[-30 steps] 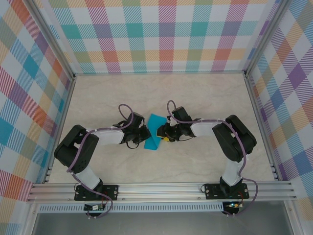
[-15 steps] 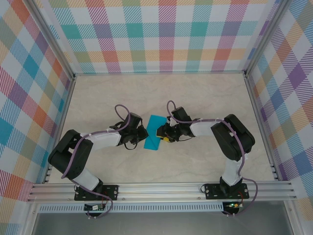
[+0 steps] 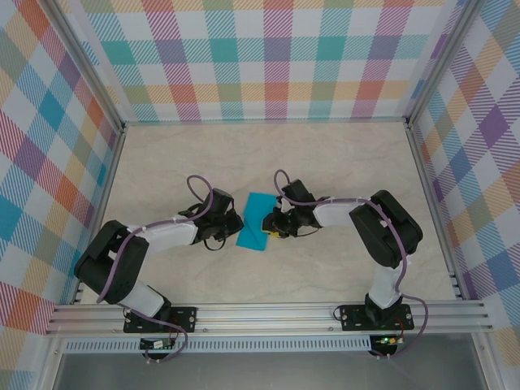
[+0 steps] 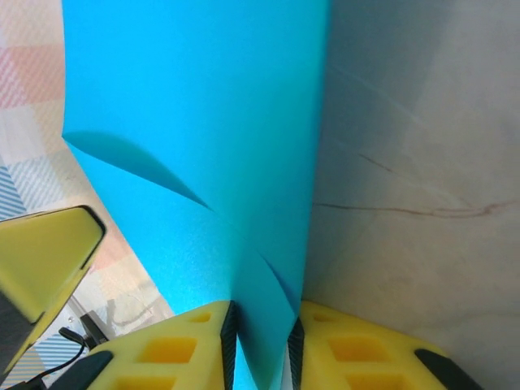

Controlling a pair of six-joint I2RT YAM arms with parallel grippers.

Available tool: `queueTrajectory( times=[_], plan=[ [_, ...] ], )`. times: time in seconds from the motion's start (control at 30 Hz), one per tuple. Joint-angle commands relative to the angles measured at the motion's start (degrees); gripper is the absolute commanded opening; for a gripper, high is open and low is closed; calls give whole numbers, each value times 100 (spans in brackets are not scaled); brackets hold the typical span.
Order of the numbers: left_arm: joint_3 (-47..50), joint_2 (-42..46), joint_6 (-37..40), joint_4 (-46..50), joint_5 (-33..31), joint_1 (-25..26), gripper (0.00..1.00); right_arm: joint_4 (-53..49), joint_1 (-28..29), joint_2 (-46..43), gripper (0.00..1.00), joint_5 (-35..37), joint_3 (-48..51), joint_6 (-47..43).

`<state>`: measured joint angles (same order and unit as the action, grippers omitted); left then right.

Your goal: Fold a paper plane with a square sheet of paper (pick it up from the middle)

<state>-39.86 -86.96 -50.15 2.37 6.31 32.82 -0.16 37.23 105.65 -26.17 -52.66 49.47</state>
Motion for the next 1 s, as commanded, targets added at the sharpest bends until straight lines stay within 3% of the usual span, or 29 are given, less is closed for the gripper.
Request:
queueTrajectory(
  times=[0.0, 0.4, 0.73, 0.9, 0.97],
  plan=[
    [70, 219, -28, 148, -68, -65, 13, -349, 47, -276, 23, 47, -186, -198],
    [105, 739, -3, 431, -182, -109, 15, -1956, 46, -872, 10, 701, -879, -1058],
    [119, 1363, 56, 846, -355, -222, 17, -5158, 65, -1227, 11, 3319, -2328, -2273],
    [161, 1830, 32, 1141, -555, -341, 18, -6325, 285, -1170, 12, 4890, -2939, -2293],
    [171, 2051, -8, 1302, -734, -378, 18, -6643, 412, -987, 12, 5197, -3120, -2189]
  ],
)
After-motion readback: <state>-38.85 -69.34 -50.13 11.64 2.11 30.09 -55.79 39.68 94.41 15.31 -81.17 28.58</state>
